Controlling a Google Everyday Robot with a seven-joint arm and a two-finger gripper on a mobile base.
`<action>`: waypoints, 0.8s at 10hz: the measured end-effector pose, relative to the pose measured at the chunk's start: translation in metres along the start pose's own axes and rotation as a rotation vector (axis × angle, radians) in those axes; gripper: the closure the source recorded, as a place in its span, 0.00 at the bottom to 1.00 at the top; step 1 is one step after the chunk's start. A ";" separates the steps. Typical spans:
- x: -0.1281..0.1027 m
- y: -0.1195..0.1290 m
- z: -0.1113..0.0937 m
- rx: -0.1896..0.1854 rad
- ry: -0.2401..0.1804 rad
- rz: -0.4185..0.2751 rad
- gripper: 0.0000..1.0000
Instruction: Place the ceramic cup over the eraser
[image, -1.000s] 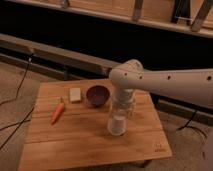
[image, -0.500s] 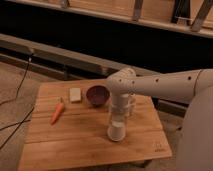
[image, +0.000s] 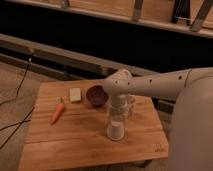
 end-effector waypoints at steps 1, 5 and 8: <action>0.000 0.000 0.000 -0.001 -0.001 0.000 0.98; 0.000 0.001 0.000 -0.002 -0.001 0.000 0.59; 0.000 0.001 0.000 -0.002 -0.001 0.000 0.26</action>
